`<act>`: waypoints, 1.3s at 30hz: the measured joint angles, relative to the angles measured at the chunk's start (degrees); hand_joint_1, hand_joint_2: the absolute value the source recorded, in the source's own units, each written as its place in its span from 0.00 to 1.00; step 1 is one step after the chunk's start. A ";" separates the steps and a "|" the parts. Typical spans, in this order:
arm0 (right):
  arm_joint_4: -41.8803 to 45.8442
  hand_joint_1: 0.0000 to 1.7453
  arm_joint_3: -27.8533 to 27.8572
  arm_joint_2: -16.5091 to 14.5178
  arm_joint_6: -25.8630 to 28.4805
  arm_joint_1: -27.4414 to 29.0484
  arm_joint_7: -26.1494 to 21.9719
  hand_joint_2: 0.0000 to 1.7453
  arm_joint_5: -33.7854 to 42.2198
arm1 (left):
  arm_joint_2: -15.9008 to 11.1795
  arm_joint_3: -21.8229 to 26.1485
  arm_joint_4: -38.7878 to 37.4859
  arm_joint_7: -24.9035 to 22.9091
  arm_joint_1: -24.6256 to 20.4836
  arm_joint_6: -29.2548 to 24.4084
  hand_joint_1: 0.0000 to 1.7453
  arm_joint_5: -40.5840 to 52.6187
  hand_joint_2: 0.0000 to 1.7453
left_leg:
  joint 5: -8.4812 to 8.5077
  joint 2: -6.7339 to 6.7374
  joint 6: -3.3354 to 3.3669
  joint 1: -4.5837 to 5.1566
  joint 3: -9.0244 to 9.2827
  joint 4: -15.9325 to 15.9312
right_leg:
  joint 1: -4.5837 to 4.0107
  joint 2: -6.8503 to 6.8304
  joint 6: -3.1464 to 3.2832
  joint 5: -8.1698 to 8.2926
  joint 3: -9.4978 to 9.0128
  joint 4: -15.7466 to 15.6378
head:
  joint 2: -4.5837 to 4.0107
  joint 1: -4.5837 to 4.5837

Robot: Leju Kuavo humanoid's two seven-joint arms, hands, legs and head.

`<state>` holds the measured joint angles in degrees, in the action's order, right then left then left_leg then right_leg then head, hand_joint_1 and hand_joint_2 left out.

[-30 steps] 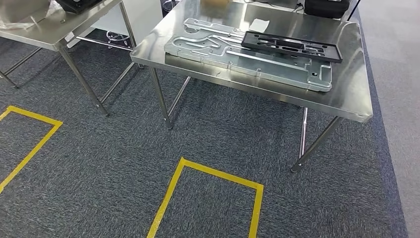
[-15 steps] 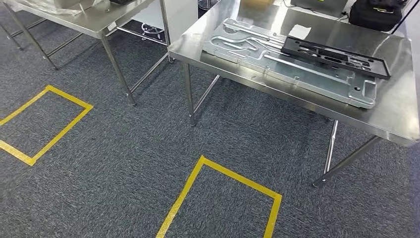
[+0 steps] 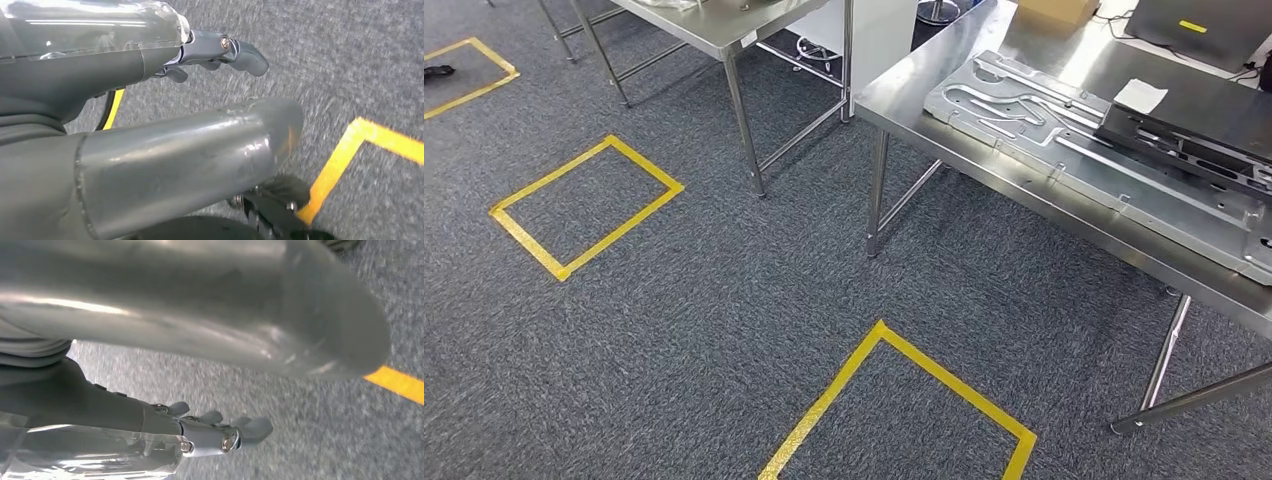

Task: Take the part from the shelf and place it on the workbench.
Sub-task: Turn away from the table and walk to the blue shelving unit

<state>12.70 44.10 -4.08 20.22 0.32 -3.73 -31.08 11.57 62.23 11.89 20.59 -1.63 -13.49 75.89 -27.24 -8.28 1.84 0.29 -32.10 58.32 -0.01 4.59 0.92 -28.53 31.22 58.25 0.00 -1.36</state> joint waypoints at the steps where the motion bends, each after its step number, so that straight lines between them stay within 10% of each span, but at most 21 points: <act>1: 0.00 0.00 -0.05 -0.02 -0.01 -0.11 0.02 0.00 -0.03 | 0.01 0.00 0.00 -0.02 0.08 -0.03 0.00 0.02 0.00 | 0.07 -0.54 -0.35 -0.04 -0.05 -0.13 | 0.15 -0.67 0.07 0.15 -0.27 -0.50 | 0.00 0.03; 6: 0.00 0.00 -0.20 -0.14 -0.03 0.25 0.04 0.00 -0.19 | -0.03 0.02 0.00 -0.04 0.08 -0.07 0.00 0.07 0.00 | -6.00 6.95 -1.80 -0.21 -5.24 10.64 | 0.64 -5.15 0.36 0.56 -2.17 -2.92 | 0.00 -0.55; 8: 0.00 0.00 -0.21 -0.14 -0.04 0.31 0.07 0.00 -0.36 | -0.04 0.03 0.00 -0.05 0.02 -0.11 0.00 0.11 0.00 | -7.09 7.69 -2.53 -0.86 -7.78 15.23 | 0.70 -6.97 0.14 0.15 -2.32 -2.76 | 0.00 -0.56; 11: 0.00 0.00 -0.27 -0.21 -0.13 0.24 0.08 0.00 -0.70 | -0.11 0.09 0.00 -0.04 0.20 -0.33 0.00 0.18 0.00 | -2.04 9.78 -3.20 -1.46 -3.63 6.92 | 0.96 -9.26 -0.69 -0.83 -2.97 -2.19 | 0.00 -0.57; 14: 0.00 0.00 -0.31 -0.22 -0.29 0.14 0.08 0.00 -0.98 | -0.13 0.17 0.00 0.04 0.05 -0.58 0.00 0.26 0.00 | -0.05 12.22 -2.47 -1.17 -0.18 0.17 | 0.68 -10.88 -1.86 -1.83 -3.52 -1.53 | 0.00 -0.45; 18: 0.00 0.00 -0.53 -0.23 -0.53 -0.32 0.08 0.00 -1.90 | -0.13 0.52 0.00 0.01 0.18 -0.95 0.00 -0.08 0.00 | 0.26 9.83 -0.89 -1.13 -0.15 -0.35 | 1.01 -10.15 -3.16 -3.28 -3.79 -0.60 | 0.00 -0.11; 23: -0.06 0.00 -0.70 -0.46 -0.70 -0.05 0.08 0.00 -3.43 | -0.25 1.10 0.00 -0.43 -0.01 -1.04 0.00 -0.54 0.00 | 0.66 6.43 0.00 -1.07 -0.13 -0.74 | 1.28 -4.87 -3.29 -10.05 4.29 14.93 | 0.00 0.55; 27: -0.09 0.00 -1.55 -0.58 -0.73 -0.06 0.10 0.00 -5.58 | -0.60 2.05 0.00 -0.73 0.02 -0.63 0.00 -1.77 0.00 | 0.48 3.09 -0.35 -0.95 0.31 -0.62 | 1.38 -2.11 -2.56 -2.13 1.13 4.72 | 0.00 0.71; 30: -0.19 0.00 -2.39 -0.82 -0.76 -0.31 0.05 0.00 -7.06 | -1.03 2.71 0.00 -0.95 -0.11 -0.29 0.00 -2.18 0.00 | 0.53 1.15 -1.43 -0.95 -0.14 -0.49 | 1.25 0.19 -2.05 -0.67 -0.62 -0.24 | 0.00 0.81; 32: -0.20 0.00 -3.06 -1.00 -0.82 -0.65 0.01 0.00 -7.70 | -1.28 3.02 0.00 -1.02 0.07 -0.21 0.00 -2.26 0.00 | 0.63 0.61 -2.26 -1.16 -0.42 -0.60 | 1.21 -1.17 -1.45 -0.44 -0.84 -0.63 | 0.00 0.82; 34: -0.20 0.00 -3.46 -1.16 -0.89 -0.75 -0.02 0.00 -7.96 | -1.50 3.31 0.00 -1.06 0.19 -0.19 0.00 -2.29 0.00 | -0.86 3.30 -2.77 -1.02 -1.38 1.54 | 1.26 -2.73 -0.65 -0.18 -1.21 -1.22 | 0.00 0.63; 36: -0.21 0.00 -3.58 -1.25 -0.90 -0.56 -0.03 0.00 -8.02 | -1.67 3.53 0.00 -1.07 0.07 -0.15 0.00 -2.29 0.00 | -4.50 6.62 -3.02 -0.89 -4.30 7.88 | 0.98 -4.45 -0.08 -0.25 -1.35 -1.39 | 0.00 0.40; 39: -0.22 0.00 -4.03 -1.28 -0.96 -0.38 -0.03 0.00 -8.26 | -1.83 3.75 0.00 -1.07 -0.01 -0.14 0.00 -2.23 0.00 | -6.88 7.65 -3.34 -1.04 -7.52 15.05 | 0.61 -7.20 0.29 -0.60 -1.44 -1.28 | 0.00 0.34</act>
<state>12.48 40.07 -5.36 19.27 -0.07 -3.76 -39.34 9.74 65.98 11.89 19.52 -1.64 -13.63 73.65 -34.12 -0.63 -1.50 -0.75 -39.62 73.37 0.60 -2.60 1.21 -29.12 29.78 56.97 0.00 -1.02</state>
